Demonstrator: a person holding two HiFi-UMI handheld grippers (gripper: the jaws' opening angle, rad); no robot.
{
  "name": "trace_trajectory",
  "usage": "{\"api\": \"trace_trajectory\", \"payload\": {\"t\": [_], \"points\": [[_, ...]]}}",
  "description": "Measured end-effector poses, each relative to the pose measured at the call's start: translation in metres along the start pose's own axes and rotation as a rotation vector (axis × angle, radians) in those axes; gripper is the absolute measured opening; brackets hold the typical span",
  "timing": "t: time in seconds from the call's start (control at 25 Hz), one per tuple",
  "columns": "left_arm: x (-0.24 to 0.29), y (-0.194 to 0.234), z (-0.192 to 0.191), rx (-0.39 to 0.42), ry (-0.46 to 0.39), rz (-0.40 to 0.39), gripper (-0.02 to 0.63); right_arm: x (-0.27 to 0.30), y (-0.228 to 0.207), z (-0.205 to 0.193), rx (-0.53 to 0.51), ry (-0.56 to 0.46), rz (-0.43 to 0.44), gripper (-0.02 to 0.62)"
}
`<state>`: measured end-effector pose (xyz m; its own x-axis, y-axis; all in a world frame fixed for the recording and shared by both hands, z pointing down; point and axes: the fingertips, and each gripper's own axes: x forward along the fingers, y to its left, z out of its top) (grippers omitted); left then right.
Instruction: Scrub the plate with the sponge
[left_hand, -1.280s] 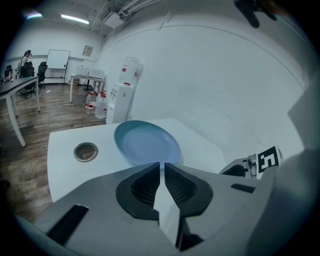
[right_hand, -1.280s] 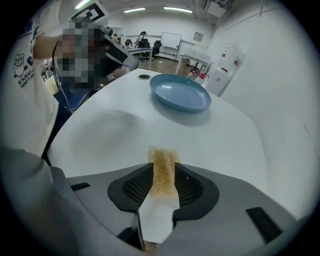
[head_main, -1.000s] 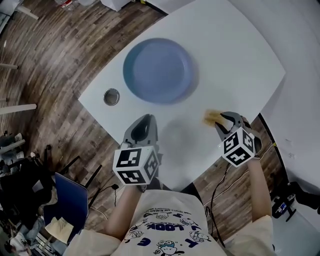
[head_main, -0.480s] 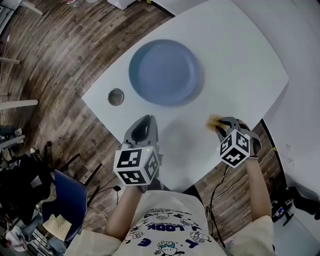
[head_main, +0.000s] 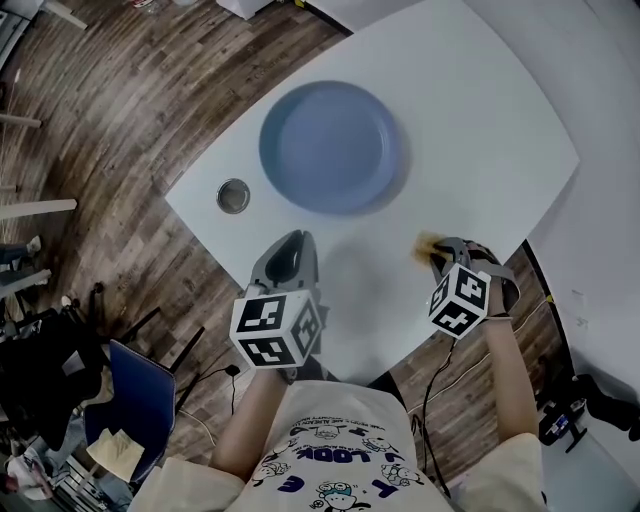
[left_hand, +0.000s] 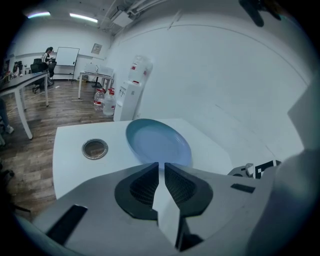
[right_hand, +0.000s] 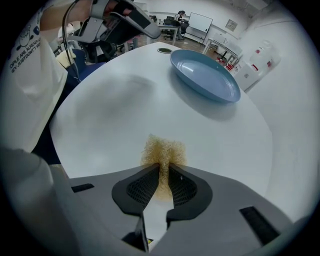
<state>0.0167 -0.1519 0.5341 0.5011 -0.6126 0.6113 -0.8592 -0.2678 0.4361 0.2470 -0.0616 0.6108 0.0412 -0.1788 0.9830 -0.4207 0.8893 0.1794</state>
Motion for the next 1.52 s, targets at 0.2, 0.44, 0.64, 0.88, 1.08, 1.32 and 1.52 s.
{"api": "trace_trajectory", "payload": {"t": [0.2,0.44,0.64,0.88,1.08,1.32,1.52], "points": [[0.009,0.003,-0.001,-0.029,0.012,-0.005,0.021,0.005,0.0,0.0,-0.015,0.023,0.009,0.061],[0.018,0.006,-0.005,-0.104,0.045,-0.015,0.021,0.005,0.0,0.0,0.032,-0.009,0.028,0.057],[0.026,0.017,-0.004,-0.167,0.053,-0.005,0.021,0.005,0.001,0.0,0.02,-0.007,-0.013,0.057],[0.035,0.04,0.005,-0.366,0.024,0.002,0.044,0.006,0.001,-0.001,0.018,0.007,-0.017,0.057],[0.046,0.057,0.016,-0.453,0.021,0.002,0.132,0.005,0.0,-0.001,0.022,0.005,-0.013,0.057],[0.06,0.066,0.02,-0.482,0.041,-0.003,0.141,0.007,0.0,-0.002,0.022,0.008,-0.007,0.057],[0.072,0.068,0.021,-0.487,0.061,0.006,0.143,0.007,0.0,-0.003,0.019,0.005,-0.011,0.057]]}}
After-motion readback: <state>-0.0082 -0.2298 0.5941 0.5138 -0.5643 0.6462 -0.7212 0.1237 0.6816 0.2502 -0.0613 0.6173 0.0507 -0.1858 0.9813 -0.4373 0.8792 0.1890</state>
